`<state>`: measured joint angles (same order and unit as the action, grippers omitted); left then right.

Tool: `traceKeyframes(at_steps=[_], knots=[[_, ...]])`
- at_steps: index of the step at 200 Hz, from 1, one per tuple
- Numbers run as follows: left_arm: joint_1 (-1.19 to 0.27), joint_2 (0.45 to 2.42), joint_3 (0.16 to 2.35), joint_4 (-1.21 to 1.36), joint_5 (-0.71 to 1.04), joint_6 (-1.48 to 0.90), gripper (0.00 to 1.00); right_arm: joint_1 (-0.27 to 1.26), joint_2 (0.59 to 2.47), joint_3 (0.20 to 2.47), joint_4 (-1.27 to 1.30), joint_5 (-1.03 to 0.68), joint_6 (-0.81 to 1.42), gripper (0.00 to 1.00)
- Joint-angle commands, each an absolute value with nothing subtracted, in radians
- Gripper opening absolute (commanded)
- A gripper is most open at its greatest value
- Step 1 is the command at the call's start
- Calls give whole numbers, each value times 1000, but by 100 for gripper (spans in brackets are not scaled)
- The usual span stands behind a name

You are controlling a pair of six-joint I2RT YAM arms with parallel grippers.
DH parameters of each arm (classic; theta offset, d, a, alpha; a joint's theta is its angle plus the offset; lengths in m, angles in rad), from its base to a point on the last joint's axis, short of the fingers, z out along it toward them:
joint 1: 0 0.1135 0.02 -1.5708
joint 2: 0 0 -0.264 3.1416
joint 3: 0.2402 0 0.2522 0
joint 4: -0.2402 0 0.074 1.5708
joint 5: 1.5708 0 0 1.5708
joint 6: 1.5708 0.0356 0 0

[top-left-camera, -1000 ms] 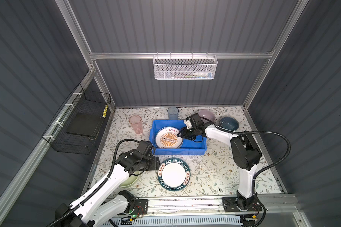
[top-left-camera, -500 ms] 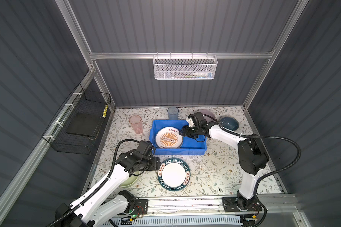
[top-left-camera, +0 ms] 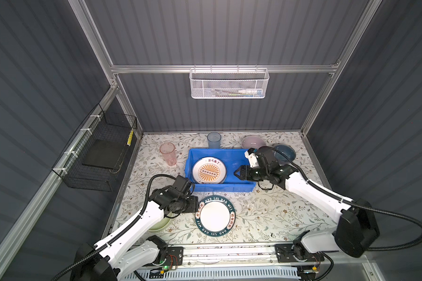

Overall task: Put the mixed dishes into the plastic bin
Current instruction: 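Release the sunburst plate and move the right gripper to the green-rimmed plate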

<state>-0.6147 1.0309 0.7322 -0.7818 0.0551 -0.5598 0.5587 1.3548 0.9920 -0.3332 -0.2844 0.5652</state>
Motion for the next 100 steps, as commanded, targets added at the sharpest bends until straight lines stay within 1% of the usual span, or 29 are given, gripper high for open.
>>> traceKeyframes(at_steps=[1,34,51,58,79,100], knots=[[-620,1046,712,-761,77,-572,63,568,1262,904,-351,-287,576,63],[-620,1053,684,-736,72,-587,60,579,1152,766,-326,-289,628,62],[-620,1048,668,-715,75,-591,58,610,1127,693,-286,-288,664,62],[-620,1050,660,-704,81,-595,57,628,1089,669,-274,-288,676,61],[-620,1069,635,-676,95,-603,53,685,1071,610,-252,-249,718,60],[-620,1083,611,-651,94,-615,51,755,1077,566,-218,-196,751,58]])
